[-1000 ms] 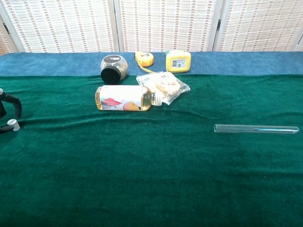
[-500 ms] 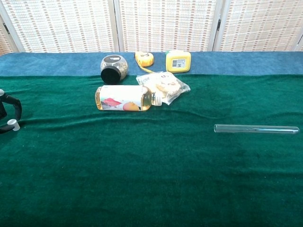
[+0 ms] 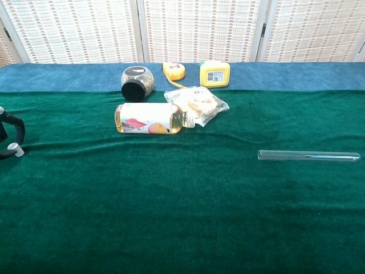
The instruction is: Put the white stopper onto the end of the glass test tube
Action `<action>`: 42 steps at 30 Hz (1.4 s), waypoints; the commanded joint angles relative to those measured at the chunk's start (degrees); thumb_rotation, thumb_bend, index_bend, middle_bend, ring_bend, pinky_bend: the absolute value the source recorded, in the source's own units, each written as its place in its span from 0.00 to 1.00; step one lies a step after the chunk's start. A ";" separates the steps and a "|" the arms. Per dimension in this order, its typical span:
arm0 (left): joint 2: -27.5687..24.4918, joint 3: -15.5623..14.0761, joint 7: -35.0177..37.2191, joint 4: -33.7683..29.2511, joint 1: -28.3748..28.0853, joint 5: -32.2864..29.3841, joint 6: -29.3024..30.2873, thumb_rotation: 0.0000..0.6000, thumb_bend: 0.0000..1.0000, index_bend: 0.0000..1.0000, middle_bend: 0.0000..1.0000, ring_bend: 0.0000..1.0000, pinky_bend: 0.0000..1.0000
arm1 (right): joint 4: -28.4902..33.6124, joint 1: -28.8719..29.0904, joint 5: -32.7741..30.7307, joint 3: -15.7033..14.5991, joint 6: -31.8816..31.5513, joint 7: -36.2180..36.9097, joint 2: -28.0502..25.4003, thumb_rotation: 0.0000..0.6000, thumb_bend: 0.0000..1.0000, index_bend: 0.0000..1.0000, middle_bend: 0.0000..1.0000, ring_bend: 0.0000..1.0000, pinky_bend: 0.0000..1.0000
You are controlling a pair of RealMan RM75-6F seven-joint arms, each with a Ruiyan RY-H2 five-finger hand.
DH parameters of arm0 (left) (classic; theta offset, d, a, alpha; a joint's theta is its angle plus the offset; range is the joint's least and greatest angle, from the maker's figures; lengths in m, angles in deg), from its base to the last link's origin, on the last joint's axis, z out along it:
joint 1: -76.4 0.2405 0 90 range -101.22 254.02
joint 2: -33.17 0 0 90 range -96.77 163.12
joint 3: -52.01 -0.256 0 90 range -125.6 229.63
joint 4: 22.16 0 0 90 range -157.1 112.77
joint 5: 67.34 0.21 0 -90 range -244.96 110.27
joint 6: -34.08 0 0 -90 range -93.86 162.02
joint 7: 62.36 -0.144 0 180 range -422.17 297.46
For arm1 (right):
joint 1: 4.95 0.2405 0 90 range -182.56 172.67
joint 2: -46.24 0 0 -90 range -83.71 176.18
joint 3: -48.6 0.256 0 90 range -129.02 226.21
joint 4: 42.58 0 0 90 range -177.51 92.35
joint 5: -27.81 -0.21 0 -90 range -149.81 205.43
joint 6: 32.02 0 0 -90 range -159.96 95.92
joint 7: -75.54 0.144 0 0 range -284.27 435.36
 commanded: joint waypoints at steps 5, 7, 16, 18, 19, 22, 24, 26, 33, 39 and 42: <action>-1.40 0.31 0.91 -1.95 0.40 0.78 1.95 1.00 0.47 0.61 0.96 0.91 0.89 | -0.12 0.26 0.71 -0.05 -0.01 -0.42 0.18 1.00 0.49 0.03 0.11 0.25 0.09; -2.66 0.49 1.51 -3.68 0.68 1.38 3.26 1.00 0.47 0.62 0.96 0.91 0.89 | 0.35 1.23 0.83 0.02 1.47 -1.53 0.10 1.00 0.49 0.03 0.14 0.27 0.10; -7.34 0.37 1.94 -11.17 2.00 3.36 7.18 1.00 0.48 0.63 0.96 0.91 0.89 | 0.98 8.02 -0.70 1.99 10.42 -8.53 2.67 1.00 0.44 0.18 0.56 0.74 0.61; -8.00 0.22 1.87 -12.27 2.21 3.56 7.47 1.00 0.48 0.63 0.96 0.91 0.89 | 0.48 9.55 -1.72 2.56 12.55 -8.97 3.49 1.00 0.41 0.22 0.67 0.82 0.73; -8.39 0.09 1.70 -12.94 2.39 3.71 7.73 1.00 0.48 0.63 0.96 0.91 0.89 | -0.04 10.76 -2.62 2.81 14.53 -9.41 4.18 1.00 0.40 0.25 0.73 0.87 0.79; -8.93 -0.11 1.17 -13.95 2.68 3.80 8.04 1.00 0.48 0.63 0.96 0.91 0.89 | -0.97 12.59 -4.39 3.30 17.29 -10.91 5.48 1.00 0.40 0.29 0.81 0.94 0.87; -9.20 -0.30 0.90 -14.48 2.90 3.87 8.22 1.00 0.48 0.63 0.96 0.91 0.89 | -1.91 14.01 -5.84 3.50 19.66 -12.26 6.64 1.00 0.40 0.31 0.84 0.98 0.91; -9.46 -0.49 0.66 -14.95 3.04 3.73 8.02 1.00 0.48 0.63 0.96 0.91 0.89 | -3.24 15.54 -7.79 3.86 22.00 -13.67 8.22 1.00 0.40 0.34 0.86 1.00 0.93; -9.23 -0.91 0.25 -15.06 2.92 3.55 6.94 1.00 0.48 0.63 0.96 0.91 0.89 | -8.60 19.22 -13.93 5.20 27.43 -14.34 12.80 1.00 0.39 0.38 0.89 1.00 0.95; -8.66 -1.06 0.09 -14.75 2.77 3.61 6.47 1.00 0.48 0.63 0.96 0.91 0.89 | -12.28 21.51 -17.06 5.23 30.84 -14.31 15.89 1.00 0.39 0.41 0.90 1.00 0.95; -8.53 -1.09 0.01 -14.64 2.76 3.64 6.41 1.00 0.48 0.63 0.96 0.91 0.89 | -13.90 22.30 -17.77 5.11 31.52 -14.35 17.24 1.00 0.39 0.43 0.90 1.00 0.95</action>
